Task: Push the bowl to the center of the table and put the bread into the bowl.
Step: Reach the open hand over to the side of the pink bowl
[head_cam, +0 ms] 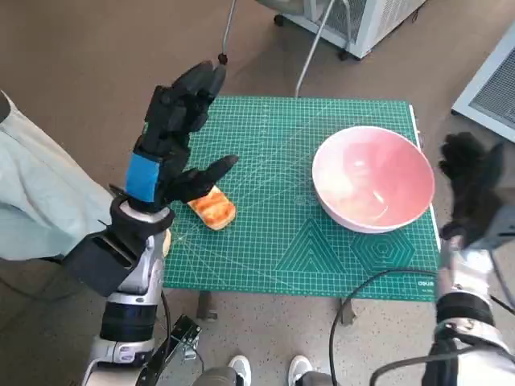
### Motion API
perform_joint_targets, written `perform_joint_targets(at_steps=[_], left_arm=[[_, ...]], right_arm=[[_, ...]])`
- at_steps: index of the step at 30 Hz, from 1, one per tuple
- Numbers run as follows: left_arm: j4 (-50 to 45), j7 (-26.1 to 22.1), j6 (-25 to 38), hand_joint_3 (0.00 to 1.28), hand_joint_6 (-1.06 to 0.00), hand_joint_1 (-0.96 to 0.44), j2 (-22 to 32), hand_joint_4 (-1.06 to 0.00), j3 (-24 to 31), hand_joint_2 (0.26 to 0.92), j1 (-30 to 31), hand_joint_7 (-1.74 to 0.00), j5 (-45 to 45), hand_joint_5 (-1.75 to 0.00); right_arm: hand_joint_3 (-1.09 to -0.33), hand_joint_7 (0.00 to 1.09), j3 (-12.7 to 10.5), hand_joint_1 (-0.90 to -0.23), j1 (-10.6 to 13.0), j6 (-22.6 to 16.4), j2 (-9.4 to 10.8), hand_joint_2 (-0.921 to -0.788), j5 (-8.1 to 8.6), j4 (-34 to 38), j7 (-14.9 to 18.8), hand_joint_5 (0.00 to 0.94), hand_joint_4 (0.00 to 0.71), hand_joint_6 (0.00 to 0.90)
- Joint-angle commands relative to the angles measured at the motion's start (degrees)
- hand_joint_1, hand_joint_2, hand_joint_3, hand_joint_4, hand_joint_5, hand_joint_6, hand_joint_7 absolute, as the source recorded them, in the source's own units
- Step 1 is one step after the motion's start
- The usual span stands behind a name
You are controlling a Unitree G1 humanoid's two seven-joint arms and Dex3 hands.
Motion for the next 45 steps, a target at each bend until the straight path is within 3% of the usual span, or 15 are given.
perform_joint_targets(at_steps=[1,18,26,36,45], left_arm=[[-0.93,0.70,-0.58,0.25,-0.11,-0.34,1.09,-0.28,0.96,0.921,1.20,-0.47,1.04,0.00],[-4.37,1.91,-0.34,0.26,-0.23,-0.36,2.16,-0.28,2.42,0.921,5.24,-0.23,1.81,0.00],[-6.06,2.79,-0.66,0.26,-0.27,-0.37,3.04,-0.29,3.86,0.921,7.59,-0.13,2.21,0.00],[-7.73,4.59,-0.86,0.25,-0.29,-0.37,3.60,-0.28,4.90,0.921,9.85,-0.08,3.50,0.00],[-8.94,6.31,-1.04,0.26,-0.30,-0.37,3.05,-0.28,4.29,0.921,11.84,-0.06,5.59,0.00]], right_arm=[[-0.859,0.40,-0.24,-0.514,-1.04,2.87,2.40,-0.921,0.21,1.47,-0.15,0.013,0.218,0.124],[-0.846,0.32,-2.69,-0.548,-5.43,6.57,8.97,-0.921,2.73,2.24,3.83,0.002,0.224,0.143],[-0.843,0.33,-4.02,-0.540,-7.36,7.48,12.06,-0.921,3.77,2.60,4.37,0.005,0.230,0.170],[-0.807,0.39,-6.09,-0.579,-9.80,8.53,16.02,-0.921,5.43,3.03,4.89,0.002,0.227,0.169],[-0.830,0.43,-8.12,-0.550,-10.96,10.16,17.50,-0.921,7.21,3.26,5.54,0.001,0.221,0.149]])
